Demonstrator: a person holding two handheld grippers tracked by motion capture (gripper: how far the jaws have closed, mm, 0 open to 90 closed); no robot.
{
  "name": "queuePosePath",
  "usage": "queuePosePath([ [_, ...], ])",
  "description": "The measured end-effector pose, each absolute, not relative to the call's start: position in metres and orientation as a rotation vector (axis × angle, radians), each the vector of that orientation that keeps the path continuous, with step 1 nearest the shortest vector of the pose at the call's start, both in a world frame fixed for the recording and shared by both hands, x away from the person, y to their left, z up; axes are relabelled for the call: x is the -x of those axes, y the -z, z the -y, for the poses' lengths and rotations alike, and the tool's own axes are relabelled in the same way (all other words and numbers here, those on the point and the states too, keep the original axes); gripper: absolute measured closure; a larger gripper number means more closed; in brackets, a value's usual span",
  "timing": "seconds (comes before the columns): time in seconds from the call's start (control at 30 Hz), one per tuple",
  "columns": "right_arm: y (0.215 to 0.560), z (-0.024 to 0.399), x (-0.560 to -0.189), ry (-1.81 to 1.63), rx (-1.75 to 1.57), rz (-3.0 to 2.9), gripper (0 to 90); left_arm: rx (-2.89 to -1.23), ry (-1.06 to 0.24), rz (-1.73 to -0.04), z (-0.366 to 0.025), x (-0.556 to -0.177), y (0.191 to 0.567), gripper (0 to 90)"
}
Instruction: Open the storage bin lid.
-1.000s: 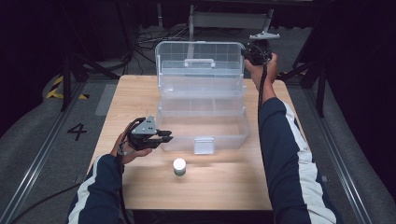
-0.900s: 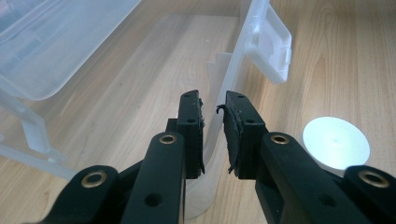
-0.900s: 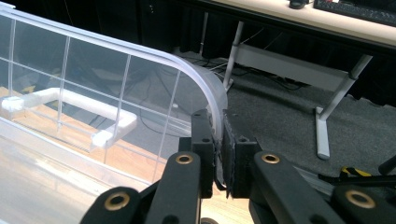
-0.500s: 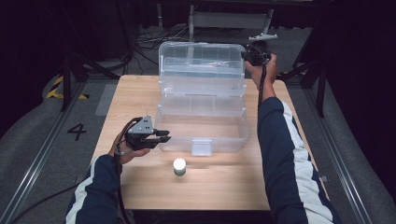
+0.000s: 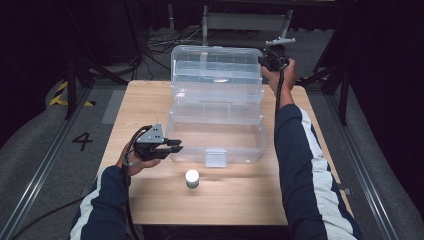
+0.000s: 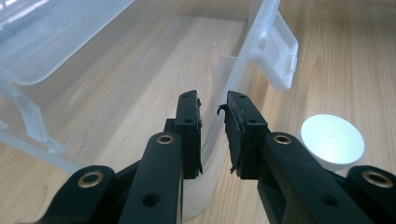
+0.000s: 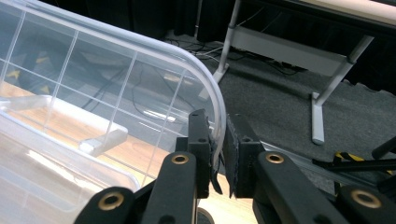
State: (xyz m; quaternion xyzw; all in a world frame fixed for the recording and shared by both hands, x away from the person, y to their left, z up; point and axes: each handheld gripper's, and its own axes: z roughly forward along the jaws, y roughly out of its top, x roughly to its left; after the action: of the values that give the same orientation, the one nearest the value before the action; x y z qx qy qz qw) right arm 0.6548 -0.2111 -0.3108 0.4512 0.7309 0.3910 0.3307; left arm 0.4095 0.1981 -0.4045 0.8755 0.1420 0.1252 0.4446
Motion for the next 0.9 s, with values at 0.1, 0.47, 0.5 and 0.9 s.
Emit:
queuePosePath([
  [0.1, 0.313, 0.212, -0.657, -0.997, -1.189, -1.916, 81.6, -2.171, -0.316, -0.346, -0.199, -0.409, 0.405, 75.5],
  [0.47, 0.323, 0.216, -0.661, -1.006, -1.216, -1.913, 80.8, -2.157, -0.292, -0.350, -0.200, -0.411, 0.405, 75.4],
  [0.5, 0.323, 0.216, -0.661, -0.995, -1.210, -1.921, 80.7, -2.158, -0.292, -0.350, -0.200, -0.411, 0.405, 75.4],
  [0.9, 0.329, 0.222, -0.666, -0.962, -1.245, -1.968, 78.9, -2.153, -0.286, -0.349, -0.201, -0.411, 0.405, 75.1],
])
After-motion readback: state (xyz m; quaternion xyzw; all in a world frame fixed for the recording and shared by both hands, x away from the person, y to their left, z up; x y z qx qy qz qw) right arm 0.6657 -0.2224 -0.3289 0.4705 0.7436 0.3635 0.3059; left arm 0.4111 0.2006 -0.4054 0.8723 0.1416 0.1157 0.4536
